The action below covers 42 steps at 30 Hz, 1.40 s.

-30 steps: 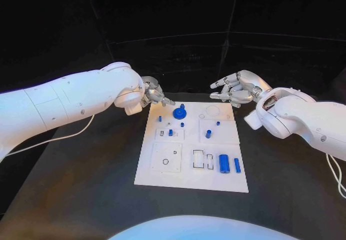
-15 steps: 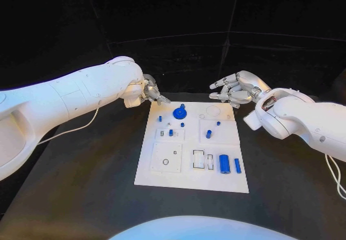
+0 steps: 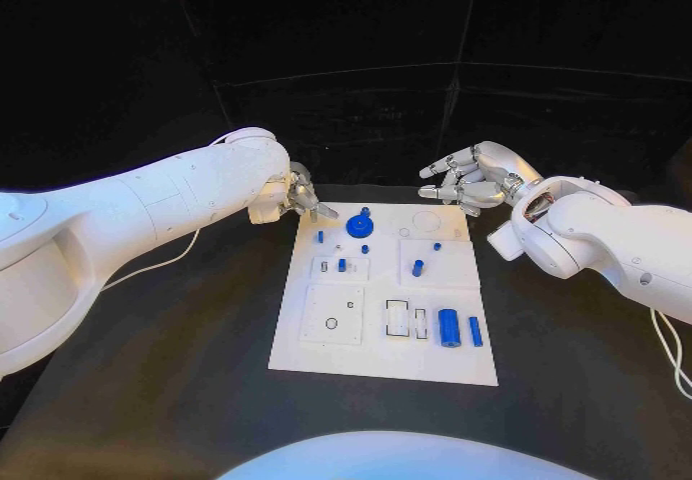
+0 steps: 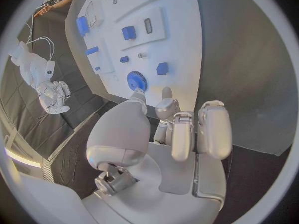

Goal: Assemble the parts on the task board

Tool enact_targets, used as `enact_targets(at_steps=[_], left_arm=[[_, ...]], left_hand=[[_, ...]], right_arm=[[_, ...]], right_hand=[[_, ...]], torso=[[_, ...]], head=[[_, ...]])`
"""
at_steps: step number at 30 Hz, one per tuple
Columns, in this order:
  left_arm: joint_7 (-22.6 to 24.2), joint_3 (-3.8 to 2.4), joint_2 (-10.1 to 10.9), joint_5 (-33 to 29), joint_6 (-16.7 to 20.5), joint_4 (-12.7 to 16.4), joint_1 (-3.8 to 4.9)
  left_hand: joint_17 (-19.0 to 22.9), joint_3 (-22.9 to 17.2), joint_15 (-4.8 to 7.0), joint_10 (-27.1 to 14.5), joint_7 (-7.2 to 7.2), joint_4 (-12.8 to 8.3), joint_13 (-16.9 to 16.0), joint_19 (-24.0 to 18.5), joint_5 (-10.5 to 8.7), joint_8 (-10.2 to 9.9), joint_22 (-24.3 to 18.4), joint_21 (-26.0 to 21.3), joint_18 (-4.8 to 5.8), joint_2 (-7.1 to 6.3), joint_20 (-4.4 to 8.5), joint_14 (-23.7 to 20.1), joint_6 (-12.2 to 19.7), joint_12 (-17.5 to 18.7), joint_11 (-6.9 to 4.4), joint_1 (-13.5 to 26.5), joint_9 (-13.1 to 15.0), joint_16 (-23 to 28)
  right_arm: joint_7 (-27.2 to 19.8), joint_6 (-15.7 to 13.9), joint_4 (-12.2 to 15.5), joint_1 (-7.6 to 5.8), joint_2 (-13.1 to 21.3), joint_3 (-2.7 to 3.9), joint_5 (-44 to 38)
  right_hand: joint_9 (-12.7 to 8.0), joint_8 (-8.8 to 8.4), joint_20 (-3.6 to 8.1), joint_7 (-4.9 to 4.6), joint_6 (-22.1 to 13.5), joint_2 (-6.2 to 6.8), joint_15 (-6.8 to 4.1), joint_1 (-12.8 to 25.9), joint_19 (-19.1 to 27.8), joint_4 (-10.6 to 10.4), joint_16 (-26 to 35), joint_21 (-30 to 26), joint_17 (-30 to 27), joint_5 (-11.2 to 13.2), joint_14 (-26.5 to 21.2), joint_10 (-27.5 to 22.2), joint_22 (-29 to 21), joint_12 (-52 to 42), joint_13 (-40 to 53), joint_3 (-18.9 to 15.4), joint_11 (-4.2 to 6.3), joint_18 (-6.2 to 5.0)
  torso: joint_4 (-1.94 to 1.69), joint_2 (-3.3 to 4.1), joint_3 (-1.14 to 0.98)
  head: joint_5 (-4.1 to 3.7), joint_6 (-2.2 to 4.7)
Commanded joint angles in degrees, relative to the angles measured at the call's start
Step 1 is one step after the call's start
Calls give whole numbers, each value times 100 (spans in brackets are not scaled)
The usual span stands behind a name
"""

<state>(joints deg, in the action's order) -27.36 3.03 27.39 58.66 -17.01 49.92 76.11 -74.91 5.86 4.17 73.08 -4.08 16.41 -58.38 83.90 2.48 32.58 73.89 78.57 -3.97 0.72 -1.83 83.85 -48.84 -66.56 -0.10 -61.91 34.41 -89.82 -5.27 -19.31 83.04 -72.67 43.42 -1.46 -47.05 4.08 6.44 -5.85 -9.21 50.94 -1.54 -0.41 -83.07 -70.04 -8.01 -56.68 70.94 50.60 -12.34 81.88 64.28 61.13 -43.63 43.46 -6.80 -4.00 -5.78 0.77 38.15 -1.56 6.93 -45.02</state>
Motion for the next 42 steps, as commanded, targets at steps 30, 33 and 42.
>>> enact_targets(at_steps=[30,33,42], left_arm=[[39,62,-141,188,-610,-120,-92],[42,62,-143,188,-628,-123,-92],[54,63,-152,163,-584,-132,-93]], left_hand=[[-1509,112,-3,36,32,-174,6,83,26,25,52,45,56,223,-11,615,-125,-18,-36,-398,-77,-18],[-1509,112,-1,39,35,-202,4,84,26,30,58,48,57,247,-10,615,-137,-20,-39,-445,-82,-18],[-1509,97,1,41,36,-276,9,85,27,36,67,50,58,354,-7,615,-151,-19,-41,-564,-103,-18]], right_arm=[[-56,47,2,-9,-23,4,-9],[-56,47,2,-9,-23,4,-9],[-60,49,-4,-9,-34,4,-9]], right_hand=[[-6,34,-9,-2,-39,13,0,5,41,-5,32,-24,3,-12,17,-47,-9,9,1,-44,-2,-83],[-6,34,-9,-2,-39,13,0,5,41,-5,32,-24,3,-12,17,-47,-9,9,1,-44,-2,-83],[-5,35,-10,-2,-40,5,-1,-1,39,-3,35,-26,5,-24,19,-48,-10,4,2,-45,-1,-83]], torso=[[-6,0,-3],[-8,-1,-2],[-8,0,-2]], head=[[10,-27],[10,-35],[13,-40]])
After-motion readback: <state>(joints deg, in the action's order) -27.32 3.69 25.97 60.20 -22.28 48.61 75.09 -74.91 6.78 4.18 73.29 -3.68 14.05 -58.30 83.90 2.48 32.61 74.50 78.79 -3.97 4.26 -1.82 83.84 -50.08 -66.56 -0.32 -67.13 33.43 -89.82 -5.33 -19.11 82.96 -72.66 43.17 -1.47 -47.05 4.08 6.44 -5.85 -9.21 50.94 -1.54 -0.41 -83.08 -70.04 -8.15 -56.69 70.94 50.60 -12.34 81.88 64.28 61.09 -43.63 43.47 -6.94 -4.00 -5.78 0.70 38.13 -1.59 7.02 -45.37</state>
